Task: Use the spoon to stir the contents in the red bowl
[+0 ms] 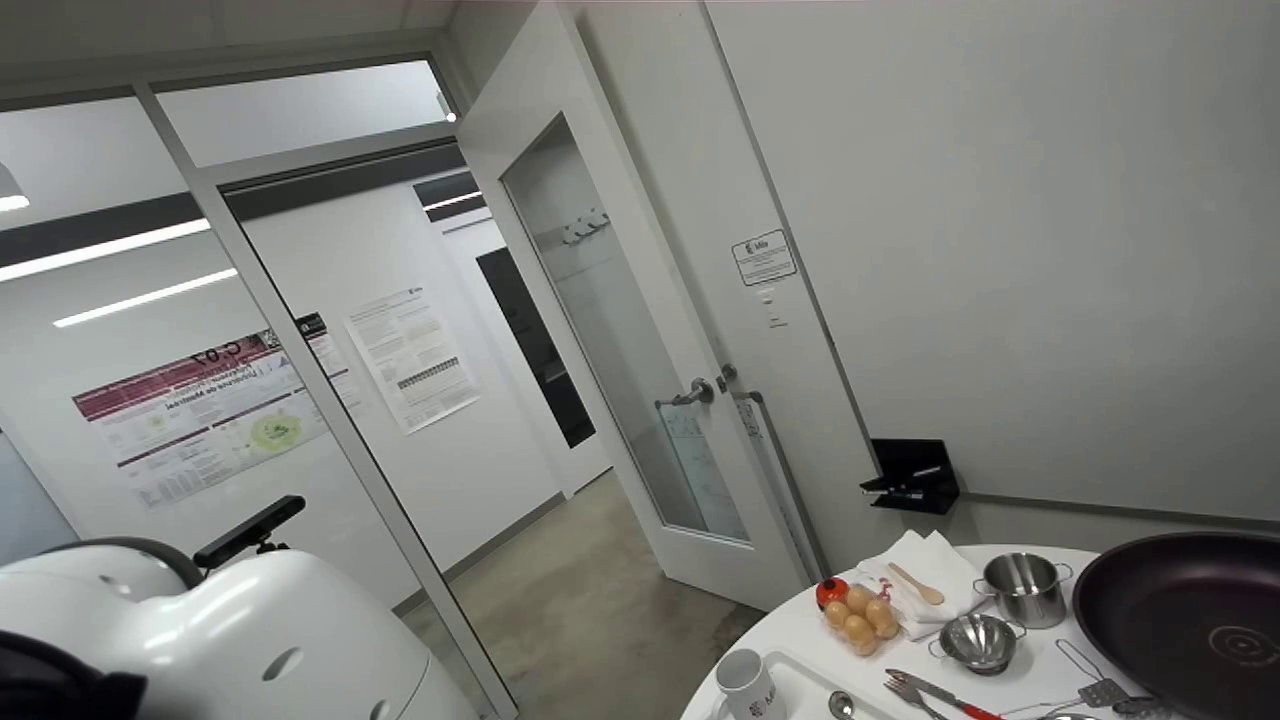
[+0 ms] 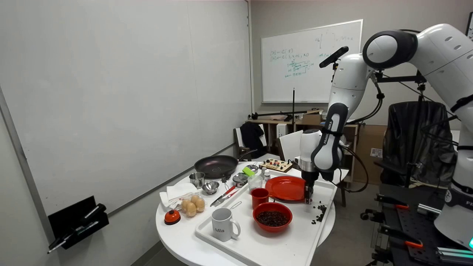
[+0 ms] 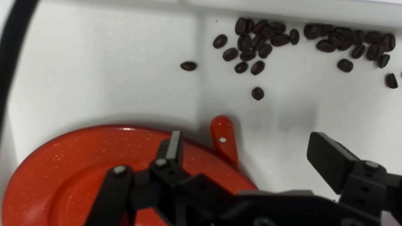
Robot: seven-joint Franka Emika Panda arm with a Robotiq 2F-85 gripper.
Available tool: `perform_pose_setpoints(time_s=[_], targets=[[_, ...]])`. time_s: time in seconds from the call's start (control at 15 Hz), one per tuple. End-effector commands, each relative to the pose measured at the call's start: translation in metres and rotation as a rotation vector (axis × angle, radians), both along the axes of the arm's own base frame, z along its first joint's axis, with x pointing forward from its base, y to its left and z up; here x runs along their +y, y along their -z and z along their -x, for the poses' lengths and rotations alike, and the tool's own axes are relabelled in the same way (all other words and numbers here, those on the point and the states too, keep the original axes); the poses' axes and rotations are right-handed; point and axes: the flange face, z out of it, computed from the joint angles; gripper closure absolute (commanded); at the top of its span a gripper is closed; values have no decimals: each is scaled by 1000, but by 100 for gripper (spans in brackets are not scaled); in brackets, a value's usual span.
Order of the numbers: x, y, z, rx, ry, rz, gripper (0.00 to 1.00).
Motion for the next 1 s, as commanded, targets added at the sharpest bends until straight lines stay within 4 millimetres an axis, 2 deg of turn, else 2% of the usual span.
perform_pose_setpoints(time_s=[0.0, 0.93], targets=[[-1, 4, -1, 24, -24, -13, 0], [-9, 24, -11, 101, -45, -39, 0]])
